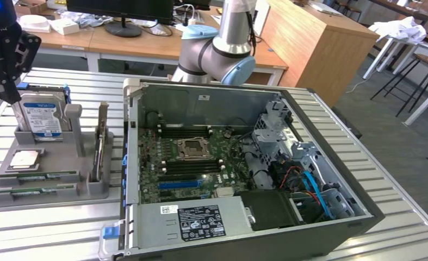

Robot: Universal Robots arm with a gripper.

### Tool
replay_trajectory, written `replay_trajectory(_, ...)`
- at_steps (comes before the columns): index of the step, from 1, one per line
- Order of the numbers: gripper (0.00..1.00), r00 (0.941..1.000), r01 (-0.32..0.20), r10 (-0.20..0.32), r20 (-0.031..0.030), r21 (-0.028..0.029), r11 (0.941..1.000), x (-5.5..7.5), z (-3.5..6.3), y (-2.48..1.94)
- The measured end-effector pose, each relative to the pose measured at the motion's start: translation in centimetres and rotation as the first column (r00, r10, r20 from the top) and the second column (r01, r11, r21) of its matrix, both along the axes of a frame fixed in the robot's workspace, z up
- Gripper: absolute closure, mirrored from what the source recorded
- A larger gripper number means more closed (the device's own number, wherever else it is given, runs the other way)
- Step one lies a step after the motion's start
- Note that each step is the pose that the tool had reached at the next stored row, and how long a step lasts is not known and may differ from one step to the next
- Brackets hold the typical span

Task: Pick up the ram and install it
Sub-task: 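Pick up the ram and move it above insertion slot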

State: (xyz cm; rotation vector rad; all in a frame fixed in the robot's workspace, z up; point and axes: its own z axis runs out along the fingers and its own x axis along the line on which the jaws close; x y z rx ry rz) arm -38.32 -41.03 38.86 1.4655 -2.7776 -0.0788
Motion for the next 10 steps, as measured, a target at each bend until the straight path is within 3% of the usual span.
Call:
replay_trajectory(5, 0.9, 0.998, -0.063, 0.063, 0.0, 0.0, 0.998, 0.0, -0.01, 0.0)
replay_trajectory(10, 0.9, 0.9917, -0.129, 0.129, 0.0, 0.0, 0.9917, 0.0, -0.02, 0.0)
